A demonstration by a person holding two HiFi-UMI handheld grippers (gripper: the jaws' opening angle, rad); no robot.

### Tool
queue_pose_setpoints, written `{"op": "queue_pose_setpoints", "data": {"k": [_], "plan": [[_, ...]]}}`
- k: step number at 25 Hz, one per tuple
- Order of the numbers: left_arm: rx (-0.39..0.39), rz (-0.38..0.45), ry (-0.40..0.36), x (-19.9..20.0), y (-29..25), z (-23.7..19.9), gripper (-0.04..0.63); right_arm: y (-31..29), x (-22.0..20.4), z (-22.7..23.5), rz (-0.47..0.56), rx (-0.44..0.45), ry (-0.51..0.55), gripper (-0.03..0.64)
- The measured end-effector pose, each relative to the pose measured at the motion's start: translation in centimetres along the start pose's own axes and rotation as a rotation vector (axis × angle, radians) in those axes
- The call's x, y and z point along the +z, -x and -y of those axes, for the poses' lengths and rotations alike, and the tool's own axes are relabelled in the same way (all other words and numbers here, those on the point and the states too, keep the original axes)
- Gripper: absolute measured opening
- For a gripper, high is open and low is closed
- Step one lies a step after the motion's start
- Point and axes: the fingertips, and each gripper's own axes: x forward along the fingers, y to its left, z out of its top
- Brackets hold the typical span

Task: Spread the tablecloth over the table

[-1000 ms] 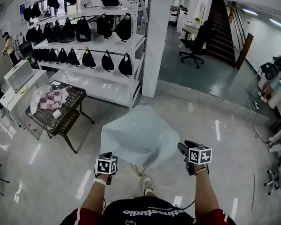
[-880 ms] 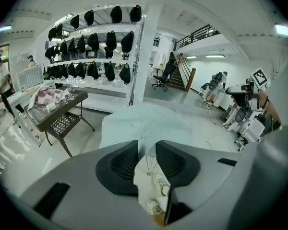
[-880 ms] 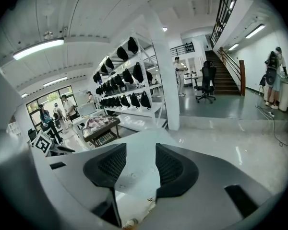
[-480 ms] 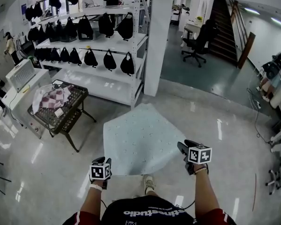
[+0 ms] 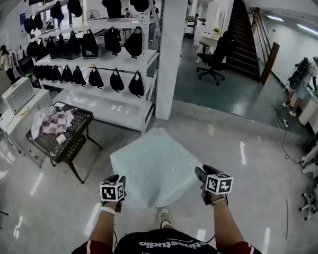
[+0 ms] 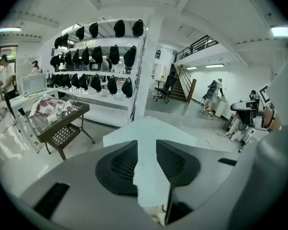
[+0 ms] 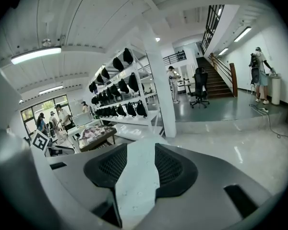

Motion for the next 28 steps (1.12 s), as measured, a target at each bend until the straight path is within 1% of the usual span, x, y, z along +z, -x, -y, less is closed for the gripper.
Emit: {"op": "queue_pose_setpoints", "data": {"k": [4,8,11,15,21,28], "plan": [[-0.029,0.051,-0.021,3.4,-0.6,1.4,0.132,0.2,0.9,-0.6,0.022,-0.011,0.016,0.2],[-0.067,0.103,-0.033,6.6,-0.6,3.0,0.132,0.1,1.9,-1.1,0.034,-0.004,0.036,0.198],[-0.092,0.147,-0.04,9.1,-0.2,4.2,0.132,0.2,3.2,-1.4,0.064,0.003,0.039,0.196],[-0.115,0.218,-0.047,12.6,0.9,5.5,0.132,0.8,5.8,-2.2,0.127,0.003,0.051,0.192],[-0.153,0.343,-0.068,18.2,3.5,8.0,0.132,3.2,10.2,-3.6,0.259,-0.011,0.069,0.173],[-0.193,0.469,-0.097,23.2,6.2,10.8,0.132,5.2,13.3,-4.8,0.333,-0.017,0.122,0.162]]}}
